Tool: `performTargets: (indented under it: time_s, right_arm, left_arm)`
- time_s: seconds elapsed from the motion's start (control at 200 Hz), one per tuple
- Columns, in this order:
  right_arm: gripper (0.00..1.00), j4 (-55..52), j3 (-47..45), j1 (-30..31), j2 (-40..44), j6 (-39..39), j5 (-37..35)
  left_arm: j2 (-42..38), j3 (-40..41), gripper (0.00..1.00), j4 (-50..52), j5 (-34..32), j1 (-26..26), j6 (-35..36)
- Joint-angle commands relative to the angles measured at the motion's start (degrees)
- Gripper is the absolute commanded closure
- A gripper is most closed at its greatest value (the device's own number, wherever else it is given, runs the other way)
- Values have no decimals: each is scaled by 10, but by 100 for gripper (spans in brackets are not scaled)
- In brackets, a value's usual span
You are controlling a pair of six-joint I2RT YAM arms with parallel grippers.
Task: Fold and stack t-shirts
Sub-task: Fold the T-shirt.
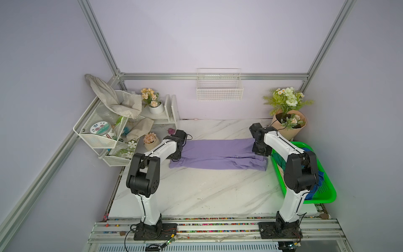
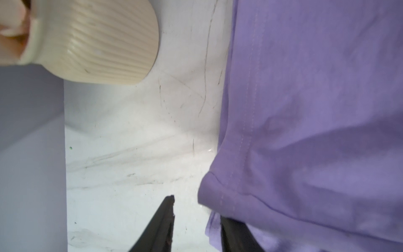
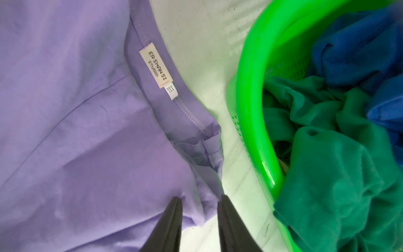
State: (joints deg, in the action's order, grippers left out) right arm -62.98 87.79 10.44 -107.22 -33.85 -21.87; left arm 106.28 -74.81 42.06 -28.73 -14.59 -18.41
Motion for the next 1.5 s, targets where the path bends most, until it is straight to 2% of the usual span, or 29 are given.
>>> performTargets:
  time_s: [0.0,0.115,0.235,0.445,0.7,0.86,0.935,1.025,1.085,1.195,1.345,1.495]
  right_arm:
    - [64,-8,-34,-2,68,-27,30]
    - [63,0,-71,-2,102,-39,56]
    - [62,20,-99,-2,122,-44,100]
    - [61,43,-117,-2,120,-50,136]
    - [61,42,-116,-3,115,-41,117]
    - [61,51,-117,-5,96,-48,115]
    - [67,63,-107,-5,81,-49,137]
    - [91,68,-102,-5,67,-55,151]
    - [95,70,-109,-5,63,-58,148]
    - [91,69,-127,-5,70,-59,147]
    - [71,64,-135,-5,96,-56,144]
    - [65,50,-139,-5,104,-53,105]
  left_arm:
    - [-83,67,58,-29,11,-9,-49]
    - [-159,129,54,-105,32,-15,-80]
    - [-190,158,51,-150,51,-16,-92]
    - [-159,135,46,-142,94,-16,-99]
    - [-129,138,44,-137,123,-16,-135]
    - [-135,138,43,-137,117,-16,-120]
    - [-134,133,43,-134,110,-16,-109]
    - [-130,123,43,-131,107,-16,-99]
    - [-129,120,43,-132,107,-16,-97]
    - [-131,118,43,-130,110,-16,-96]
    - [-135,122,43,-130,110,-16,-94]
    - [-132,121,43,-128,112,-16,-88]
